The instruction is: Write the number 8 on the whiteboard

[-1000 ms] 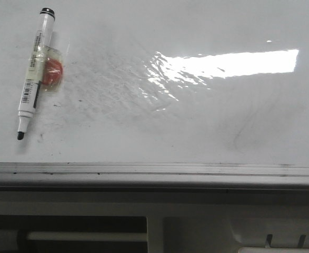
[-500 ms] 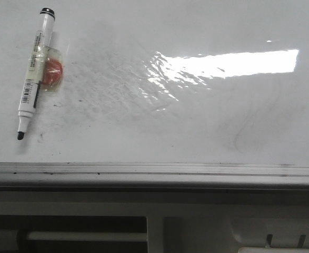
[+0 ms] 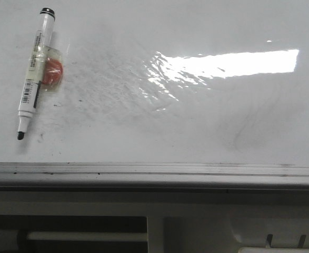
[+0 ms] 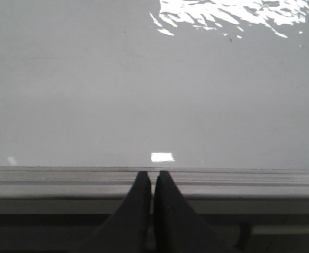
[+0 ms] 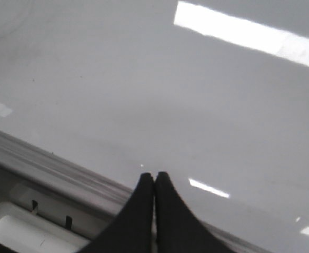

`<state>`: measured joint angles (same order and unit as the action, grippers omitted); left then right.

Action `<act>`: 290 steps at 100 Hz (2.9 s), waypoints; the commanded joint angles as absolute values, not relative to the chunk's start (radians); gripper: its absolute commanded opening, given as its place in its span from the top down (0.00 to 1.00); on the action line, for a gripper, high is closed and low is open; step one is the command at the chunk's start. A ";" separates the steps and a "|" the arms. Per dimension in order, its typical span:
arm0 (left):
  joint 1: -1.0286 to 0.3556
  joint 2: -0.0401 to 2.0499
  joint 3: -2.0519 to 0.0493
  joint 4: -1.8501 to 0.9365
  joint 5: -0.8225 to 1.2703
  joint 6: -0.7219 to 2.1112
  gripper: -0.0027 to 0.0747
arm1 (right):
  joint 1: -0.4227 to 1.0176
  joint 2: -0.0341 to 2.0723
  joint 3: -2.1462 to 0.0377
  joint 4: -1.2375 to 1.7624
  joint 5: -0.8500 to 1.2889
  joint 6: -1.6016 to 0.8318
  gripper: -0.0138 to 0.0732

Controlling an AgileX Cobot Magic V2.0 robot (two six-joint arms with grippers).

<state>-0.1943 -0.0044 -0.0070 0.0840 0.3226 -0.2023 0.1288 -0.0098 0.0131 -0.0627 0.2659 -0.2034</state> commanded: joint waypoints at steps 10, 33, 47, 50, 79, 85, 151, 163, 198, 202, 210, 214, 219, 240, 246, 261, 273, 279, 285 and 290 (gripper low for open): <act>-0.193 -0.032 0.033 -0.508 0.091 -0.236 0.99 | 0.124 -0.033 0.024 0.112 -0.050 -0.204 0.91; -0.193 -0.032 0.033 -0.800 0.081 -0.236 0.99 | 0.124 -0.033 0.020 0.476 -0.108 -0.204 0.91; -0.195 -0.027 -0.016 -0.736 0.132 -0.165 0.99 | 0.124 -0.028 -0.058 0.569 -0.038 -0.204 0.91; -0.195 -0.016 -0.037 -0.699 0.162 -0.152 0.99 | 0.124 -0.019 -0.088 0.569 0.017 -0.204 0.91; -0.195 0.315 -0.355 -0.447 0.432 -0.018 0.84 | 0.124 0.243 -0.449 0.361 0.457 -0.215 0.80; -0.195 0.407 -0.412 -0.455 0.471 0.045 0.68 | 0.124 0.295 -0.494 0.361 0.486 -0.215 0.69; -0.626 0.983 -0.571 -0.698 0.195 0.321 0.47 | 0.200 0.417 -0.567 0.328 0.463 -0.215 0.30; -0.636 1.047 -0.571 -0.698 0.158 0.321 0.47 | 0.200 0.417 -0.567 0.328 0.463 -0.215 0.30; -0.636 1.111 -0.571 -0.698 0.055 0.321 0.99 | 0.200 0.417 -0.567 0.334 0.463 -0.215 0.30; -0.636 1.105 -0.576 -0.698 0.085 0.321 0.99 | 0.205 0.417 -0.569 0.338 0.468 -0.215 0.30; -0.648 1.084 -0.608 -0.685 0.195 0.355 0.99 | 0.227 0.417 -0.576 0.348 0.486 -0.223 0.30; -0.669 1.068 -0.623 -0.674 0.264 0.412 0.99 | 0.241 0.420 -0.584 0.362 0.506 -0.249 0.30; -0.708 1.046 -0.643 -0.670 0.342 0.529 0.99 | 0.270 0.427 -0.602 0.415 0.545 -0.343 0.30; -0.916 1.011 -0.658 -0.613 0.492 0.886 0.99 | 0.414 0.516 -0.673 0.694 0.712 -0.821 0.30; -0.966 1.019 -0.658 -0.559 0.461 0.897 0.99 | 0.457 0.559 -0.675 0.769 0.720 -0.942 0.30; -1.054 1.021 -0.658 -0.493 0.357 0.897 0.99 | 0.540 0.664 -0.676 0.859 0.714 -1.066 0.30; -1.061 1.021 -0.658 -0.491 0.306 0.897 0.99 | 0.625 0.749 -0.677 0.886 0.700 -1.116 0.30; -1.061 1.021 -0.658 -0.489 0.302 0.897 0.99 | 0.667 0.783 -0.677 0.885 0.665 -1.117 0.30; -1.061 1.021 -0.658 -0.481 0.302 0.897 0.99 | 0.713 0.812 -0.679 0.890 0.600 -1.117 0.30; -1.061 1.021 -0.658 -0.473 0.302 0.897 0.99 | 0.747 0.839 -0.679 0.898 0.544 -1.117 0.30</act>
<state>-1.0522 1.0301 -0.6255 -0.4682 0.3639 0.8978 0.7011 0.8020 -0.6430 0.8409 0.6675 -1.0976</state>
